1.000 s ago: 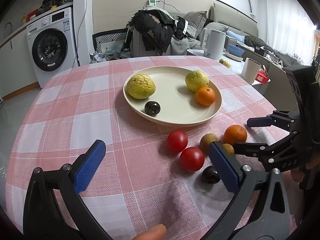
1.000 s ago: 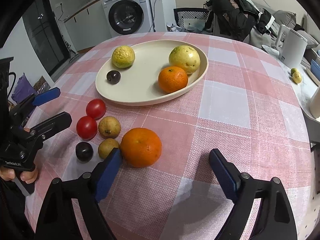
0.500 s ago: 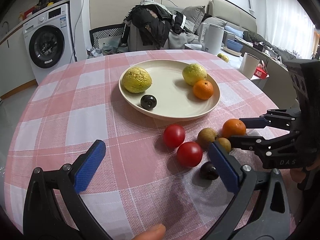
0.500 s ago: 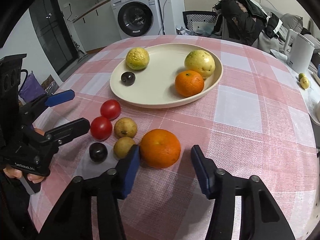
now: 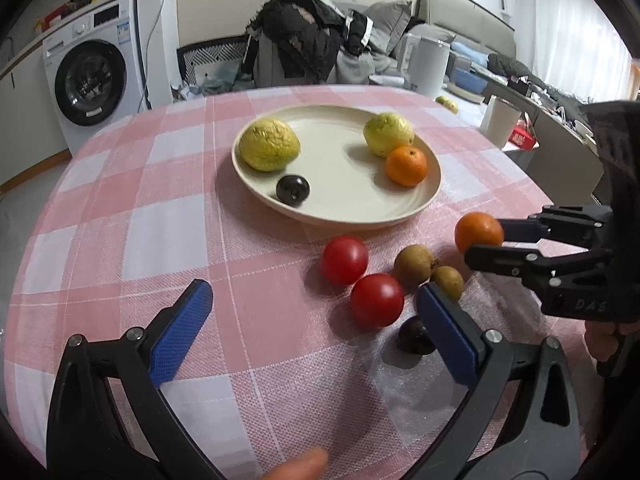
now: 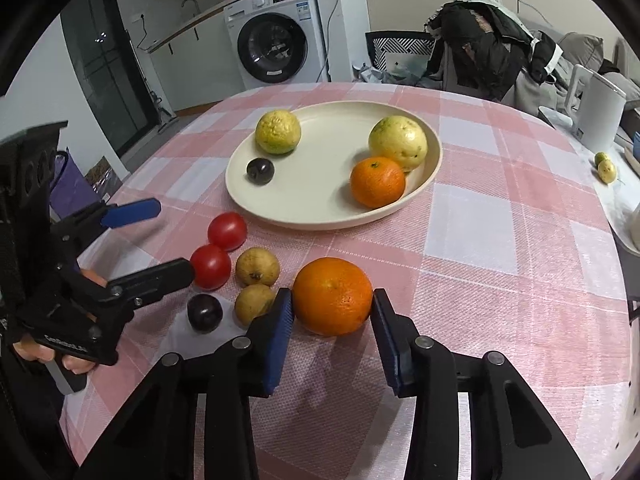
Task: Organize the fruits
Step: 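Move the right tool to the large orange and close around it, then lift the orange with the right tool while the left tool grasps a red tomato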
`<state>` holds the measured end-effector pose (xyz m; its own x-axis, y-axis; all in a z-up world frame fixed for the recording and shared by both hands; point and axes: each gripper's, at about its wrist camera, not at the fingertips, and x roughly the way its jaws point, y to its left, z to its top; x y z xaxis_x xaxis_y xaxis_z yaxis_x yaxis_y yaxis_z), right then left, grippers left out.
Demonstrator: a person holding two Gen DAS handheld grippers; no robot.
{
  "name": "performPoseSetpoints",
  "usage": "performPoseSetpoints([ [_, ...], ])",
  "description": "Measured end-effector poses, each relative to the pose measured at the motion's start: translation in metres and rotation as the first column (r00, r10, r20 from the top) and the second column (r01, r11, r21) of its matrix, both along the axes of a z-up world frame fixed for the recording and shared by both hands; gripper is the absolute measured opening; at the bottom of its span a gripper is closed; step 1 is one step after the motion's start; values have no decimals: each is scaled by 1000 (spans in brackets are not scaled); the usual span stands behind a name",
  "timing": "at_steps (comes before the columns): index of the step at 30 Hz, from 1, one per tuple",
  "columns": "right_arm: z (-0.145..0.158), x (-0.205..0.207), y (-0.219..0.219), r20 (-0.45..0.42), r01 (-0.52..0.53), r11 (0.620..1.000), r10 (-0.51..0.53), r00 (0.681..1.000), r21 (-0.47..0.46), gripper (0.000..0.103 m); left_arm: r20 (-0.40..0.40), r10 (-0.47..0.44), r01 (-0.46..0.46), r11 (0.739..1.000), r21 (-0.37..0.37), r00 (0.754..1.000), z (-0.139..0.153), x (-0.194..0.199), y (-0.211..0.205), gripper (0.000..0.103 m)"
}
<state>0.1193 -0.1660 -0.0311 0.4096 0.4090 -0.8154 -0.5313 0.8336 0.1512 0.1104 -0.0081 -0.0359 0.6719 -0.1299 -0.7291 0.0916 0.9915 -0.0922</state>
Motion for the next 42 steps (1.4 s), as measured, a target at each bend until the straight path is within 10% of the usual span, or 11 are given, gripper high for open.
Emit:
performPoseSetpoints([
  [10, 3, 0, -2, 2, 4, 1000, -4, 1000, 9, 40, -43, -30, 30, 999, -20, 999, 3, 10, -10, 71],
  [24, 9, -1, -6, 14, 11, 1000, -11, 1000, 9, 40, -83, -71, 68, 997, -36, 994, -1, 12, -13, 70],
  [42, 9, -1, -4, 12, 13, 1000, -13, 1000, 3, 40, -129, -102, 83, 986, -143, 986, -9, 12, -8, 27],
])
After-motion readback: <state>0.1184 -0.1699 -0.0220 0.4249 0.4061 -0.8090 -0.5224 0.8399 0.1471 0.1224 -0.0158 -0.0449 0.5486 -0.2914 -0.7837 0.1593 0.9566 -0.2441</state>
